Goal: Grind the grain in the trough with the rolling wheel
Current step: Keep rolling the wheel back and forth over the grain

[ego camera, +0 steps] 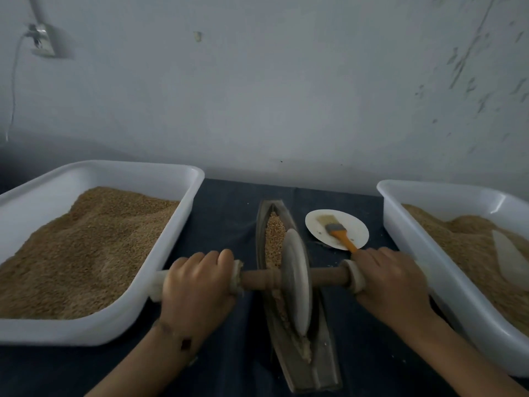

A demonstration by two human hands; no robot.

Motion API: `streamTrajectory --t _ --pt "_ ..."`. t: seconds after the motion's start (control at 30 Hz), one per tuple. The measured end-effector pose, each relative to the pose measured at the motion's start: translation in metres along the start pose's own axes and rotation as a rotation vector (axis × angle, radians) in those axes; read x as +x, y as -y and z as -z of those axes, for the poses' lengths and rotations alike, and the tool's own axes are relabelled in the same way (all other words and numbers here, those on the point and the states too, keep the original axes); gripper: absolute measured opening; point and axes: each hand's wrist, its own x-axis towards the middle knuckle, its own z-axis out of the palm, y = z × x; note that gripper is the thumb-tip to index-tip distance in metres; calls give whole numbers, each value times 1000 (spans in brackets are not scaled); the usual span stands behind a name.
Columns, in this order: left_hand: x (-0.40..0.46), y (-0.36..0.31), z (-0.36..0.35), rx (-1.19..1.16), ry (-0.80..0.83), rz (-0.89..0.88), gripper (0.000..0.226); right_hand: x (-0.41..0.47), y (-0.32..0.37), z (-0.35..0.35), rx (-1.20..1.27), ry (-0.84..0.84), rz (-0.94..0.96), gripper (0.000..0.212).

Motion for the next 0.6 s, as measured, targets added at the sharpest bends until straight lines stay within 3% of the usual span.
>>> streamTrajectory --t 0.1,0.17,0.33,0.43,0.53,0.6 --pt "34 12 -22 104 246 174 23 35 -8 -26 -122 335 -106 26" --pt "53 19 -37 100 300 252 16 61 -14 -41 -123 444 -151 15" --pt "92 27 -57 48 426 402 17 110 -25 -62 -119 514 -150 17" --pt "93 21 -57 132 373 355 19 108 -21 -63 -100 533 -194 13" --pt "74 13 -42 189 264 263 19 77 -13 -50 -86 391 -191 9" --pt "50 6 -28 213 194 184 18 42 -9 -40 -63 261 -166 19"
